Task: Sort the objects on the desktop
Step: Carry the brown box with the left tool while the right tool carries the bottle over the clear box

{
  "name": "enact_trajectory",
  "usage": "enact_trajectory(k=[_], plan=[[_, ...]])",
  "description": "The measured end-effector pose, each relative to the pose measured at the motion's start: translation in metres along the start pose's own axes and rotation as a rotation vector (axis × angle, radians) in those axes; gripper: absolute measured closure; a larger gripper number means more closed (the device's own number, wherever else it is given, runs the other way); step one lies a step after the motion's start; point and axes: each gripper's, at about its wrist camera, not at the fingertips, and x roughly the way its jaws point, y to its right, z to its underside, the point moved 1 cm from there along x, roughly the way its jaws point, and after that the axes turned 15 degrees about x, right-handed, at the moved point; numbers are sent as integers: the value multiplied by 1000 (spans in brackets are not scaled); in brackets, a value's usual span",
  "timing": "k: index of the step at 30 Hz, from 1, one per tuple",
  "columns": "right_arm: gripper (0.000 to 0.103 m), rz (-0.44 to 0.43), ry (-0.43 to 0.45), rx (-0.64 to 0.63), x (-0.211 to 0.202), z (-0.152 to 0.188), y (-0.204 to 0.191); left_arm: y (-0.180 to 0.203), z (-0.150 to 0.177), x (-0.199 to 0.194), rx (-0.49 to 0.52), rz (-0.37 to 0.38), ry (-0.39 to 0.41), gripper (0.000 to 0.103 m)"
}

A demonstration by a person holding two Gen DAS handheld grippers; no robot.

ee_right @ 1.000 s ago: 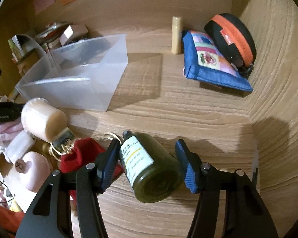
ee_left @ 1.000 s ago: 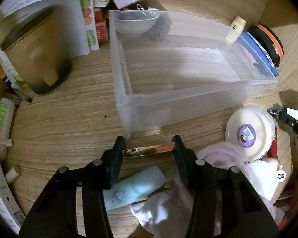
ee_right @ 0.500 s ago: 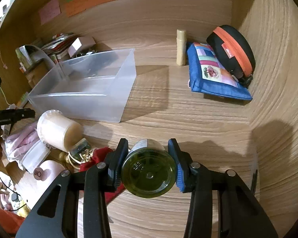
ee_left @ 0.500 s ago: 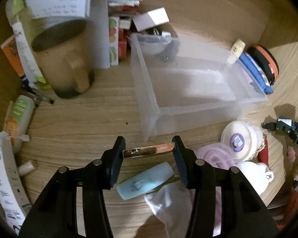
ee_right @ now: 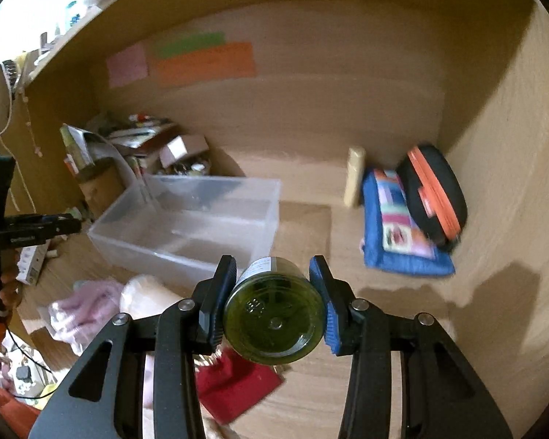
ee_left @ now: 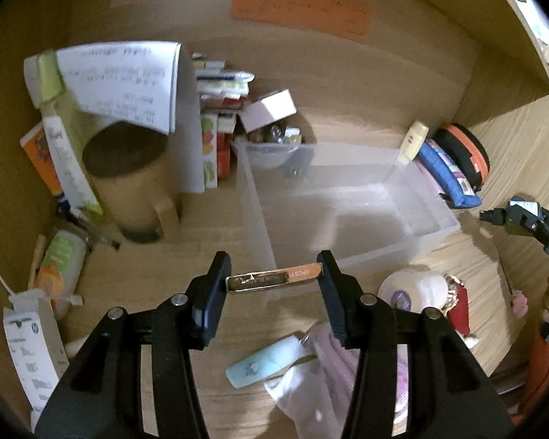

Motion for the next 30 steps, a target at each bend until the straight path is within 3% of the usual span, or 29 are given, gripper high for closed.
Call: enact_trajectory(k=[8, 30], plan=[[65, -40, -12, -51, 26, -16, -28, 10, -22, 8, 41, 23, 22, 55], [65, -88, -211, -145, 128, -18, -62, 23, -44, 91, 106, 116, -102, 55]])
